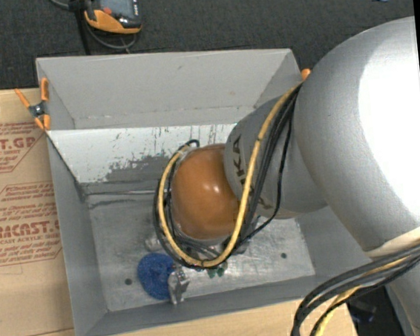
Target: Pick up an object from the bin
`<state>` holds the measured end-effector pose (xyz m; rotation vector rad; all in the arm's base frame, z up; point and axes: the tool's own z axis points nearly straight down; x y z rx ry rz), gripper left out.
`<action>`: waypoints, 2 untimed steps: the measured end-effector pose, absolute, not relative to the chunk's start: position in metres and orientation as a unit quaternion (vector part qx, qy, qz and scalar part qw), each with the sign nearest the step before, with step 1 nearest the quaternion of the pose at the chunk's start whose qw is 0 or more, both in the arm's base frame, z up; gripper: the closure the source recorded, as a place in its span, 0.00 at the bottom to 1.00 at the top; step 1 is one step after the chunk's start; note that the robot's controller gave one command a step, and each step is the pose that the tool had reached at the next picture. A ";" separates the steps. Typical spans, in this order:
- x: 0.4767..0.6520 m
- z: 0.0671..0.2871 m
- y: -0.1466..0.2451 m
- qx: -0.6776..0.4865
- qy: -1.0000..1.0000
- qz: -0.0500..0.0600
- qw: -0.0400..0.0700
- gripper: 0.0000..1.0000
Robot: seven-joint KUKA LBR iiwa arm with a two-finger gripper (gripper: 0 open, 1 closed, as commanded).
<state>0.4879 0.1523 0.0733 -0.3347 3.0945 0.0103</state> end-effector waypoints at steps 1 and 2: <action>0.484 0.072 0.161 -0.277 0.961 0.000 0.002 1.00; 0.484 0.072 0.161 -0.277 0.961 0.000 0.002 1.00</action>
Offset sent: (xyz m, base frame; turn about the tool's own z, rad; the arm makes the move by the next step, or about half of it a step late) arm 0.0000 0.0000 0.0000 0.0000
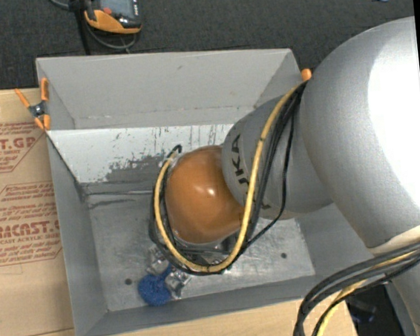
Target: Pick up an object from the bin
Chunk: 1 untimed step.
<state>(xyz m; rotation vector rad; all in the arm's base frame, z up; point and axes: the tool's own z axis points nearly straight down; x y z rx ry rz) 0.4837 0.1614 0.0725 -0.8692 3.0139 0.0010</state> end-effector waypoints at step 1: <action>0.483 0.075 0.161 -0.277 0.961 0.001 0.002 1.00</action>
Offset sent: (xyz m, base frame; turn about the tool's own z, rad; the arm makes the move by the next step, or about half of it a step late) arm 0.0000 0.0001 0.0199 0.0000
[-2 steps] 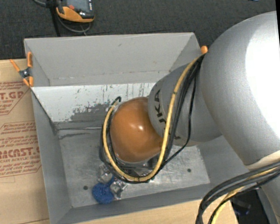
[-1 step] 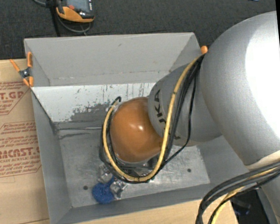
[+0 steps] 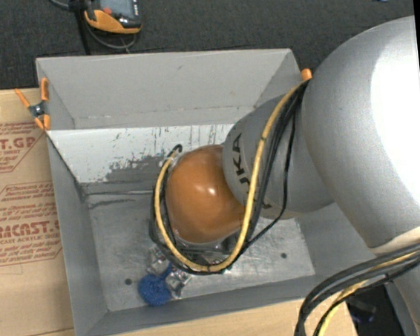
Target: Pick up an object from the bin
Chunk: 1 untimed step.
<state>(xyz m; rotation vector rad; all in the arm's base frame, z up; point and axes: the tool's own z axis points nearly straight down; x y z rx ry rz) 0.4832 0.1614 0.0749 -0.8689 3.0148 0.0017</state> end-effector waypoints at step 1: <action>0.483 0.081 0.162 -0.277 0.961 0.001 0.001 1.00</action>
Offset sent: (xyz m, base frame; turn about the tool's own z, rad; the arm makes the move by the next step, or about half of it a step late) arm -0.0001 0.0000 0.1247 0.0000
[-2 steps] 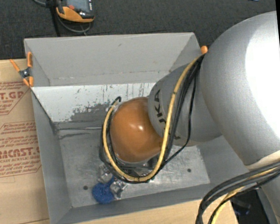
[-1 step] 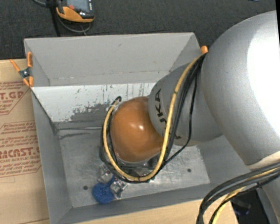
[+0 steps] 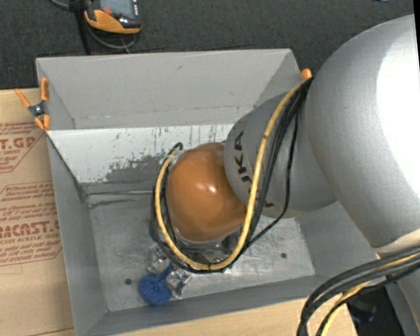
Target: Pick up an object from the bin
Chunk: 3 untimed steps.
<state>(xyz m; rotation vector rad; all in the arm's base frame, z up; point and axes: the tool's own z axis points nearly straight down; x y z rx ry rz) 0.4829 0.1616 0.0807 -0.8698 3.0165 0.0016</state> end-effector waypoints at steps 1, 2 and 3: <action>0.481 0.090 0.161 -0.277 0.961 0.000 -0.003 1.00; 0.480 0.112 0.161 -0.277 0.961 0.000 -0.004 1.00; 0.482 0.131 0.162 -0.277 0.961 0.000 0.000 1.00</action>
Offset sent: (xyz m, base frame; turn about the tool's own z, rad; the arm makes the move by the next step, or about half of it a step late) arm 0.0001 -0.0001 0.0185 0.0000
